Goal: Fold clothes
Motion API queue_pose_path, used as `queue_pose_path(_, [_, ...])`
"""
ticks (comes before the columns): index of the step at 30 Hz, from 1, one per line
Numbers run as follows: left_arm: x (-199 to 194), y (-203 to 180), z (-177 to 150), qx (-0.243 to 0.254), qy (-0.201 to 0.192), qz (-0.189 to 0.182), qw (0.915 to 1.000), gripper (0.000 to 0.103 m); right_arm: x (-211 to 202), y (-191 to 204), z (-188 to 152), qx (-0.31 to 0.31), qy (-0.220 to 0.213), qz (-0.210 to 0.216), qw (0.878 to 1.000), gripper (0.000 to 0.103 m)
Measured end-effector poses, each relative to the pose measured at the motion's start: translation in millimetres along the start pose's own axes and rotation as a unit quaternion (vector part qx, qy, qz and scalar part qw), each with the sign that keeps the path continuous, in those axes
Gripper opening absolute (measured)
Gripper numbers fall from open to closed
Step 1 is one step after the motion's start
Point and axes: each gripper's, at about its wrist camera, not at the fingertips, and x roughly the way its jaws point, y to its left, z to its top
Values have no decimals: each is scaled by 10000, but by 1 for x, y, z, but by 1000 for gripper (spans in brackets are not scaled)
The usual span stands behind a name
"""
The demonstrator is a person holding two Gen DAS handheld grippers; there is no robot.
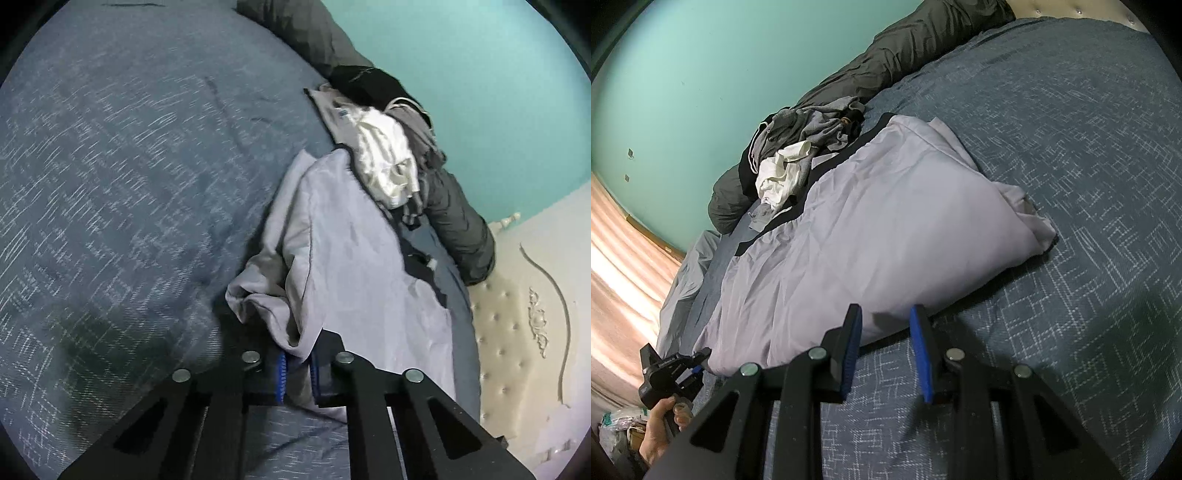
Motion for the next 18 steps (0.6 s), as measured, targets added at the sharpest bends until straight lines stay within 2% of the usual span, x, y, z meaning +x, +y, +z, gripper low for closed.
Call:
queue_pose_path(4, [-10, -29, 7, 287, -164, -249, 9991, 7, -1, 0, 0, 17, 21, 14, 10000, 26])
queue_pose_path(8, [-12, -86, 10, 802, -250, -572, 9948, 7, -4, -1, 1, 51, -16, 33, 10000, 26])
queue_pose_path(11, [-7, -143, 10, 1397, -291, -755, 9869, 7, -8, -4, 3, 133, -53, 64, 9999, 26])
queue_pose_path(15, [13, -212, -1, 1904, -143, -987, 9766, 7, -17, -9, 9, 179, -195, 63, 9996, 26])
queue_pose_path(18, [40, -257, -33, 2343, 199, -1162, 9650, 7, -23, -17, 14, 312, -281, 82, 9991, 26])
